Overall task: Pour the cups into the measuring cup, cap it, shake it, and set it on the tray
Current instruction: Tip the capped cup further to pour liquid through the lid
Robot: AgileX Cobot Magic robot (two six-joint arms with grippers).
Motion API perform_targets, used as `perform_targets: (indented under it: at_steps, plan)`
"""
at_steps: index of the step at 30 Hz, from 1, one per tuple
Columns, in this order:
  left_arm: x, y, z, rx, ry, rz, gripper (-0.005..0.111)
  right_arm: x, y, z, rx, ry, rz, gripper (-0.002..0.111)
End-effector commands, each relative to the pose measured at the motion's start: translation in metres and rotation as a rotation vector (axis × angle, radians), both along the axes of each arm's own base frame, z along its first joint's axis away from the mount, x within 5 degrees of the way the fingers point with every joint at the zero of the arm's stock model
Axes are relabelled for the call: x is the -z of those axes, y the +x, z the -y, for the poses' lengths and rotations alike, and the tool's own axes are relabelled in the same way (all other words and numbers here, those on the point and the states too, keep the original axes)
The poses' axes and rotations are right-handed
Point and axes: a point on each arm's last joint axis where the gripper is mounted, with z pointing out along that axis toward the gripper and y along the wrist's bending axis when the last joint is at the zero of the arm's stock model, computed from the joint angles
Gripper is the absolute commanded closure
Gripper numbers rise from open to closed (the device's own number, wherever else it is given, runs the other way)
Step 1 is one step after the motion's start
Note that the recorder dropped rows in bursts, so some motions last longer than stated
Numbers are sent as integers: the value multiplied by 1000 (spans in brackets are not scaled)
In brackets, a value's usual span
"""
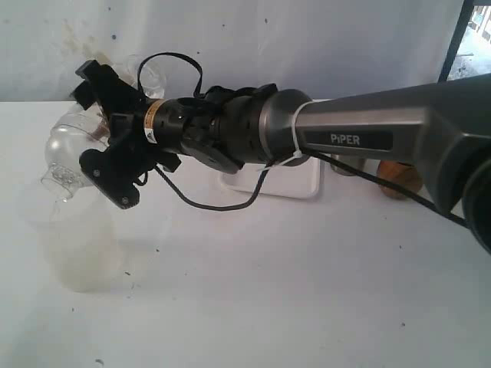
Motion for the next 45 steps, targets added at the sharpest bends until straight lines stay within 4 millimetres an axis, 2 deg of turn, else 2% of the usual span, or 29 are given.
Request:
perform_targets:
  at_steps: [1, 8, 26, 45]
  plan:
    - [0, 0, 0, 3, -9, 2, 107, -20, 1, -2, -2, 56, 37, 108]
    - [0, 0, 0, 3, -9, 2, 107, -35, 6, -4, 20, 114, 35, 108]
    - [0, 0, 0, 3, -9, 2, 107, -35, 18, 8, 80, 145, -8, 108]
    - [0, 0, 0, 3, -9, 2, 107, -38, 18, 6, 39, 105, 97, 108]
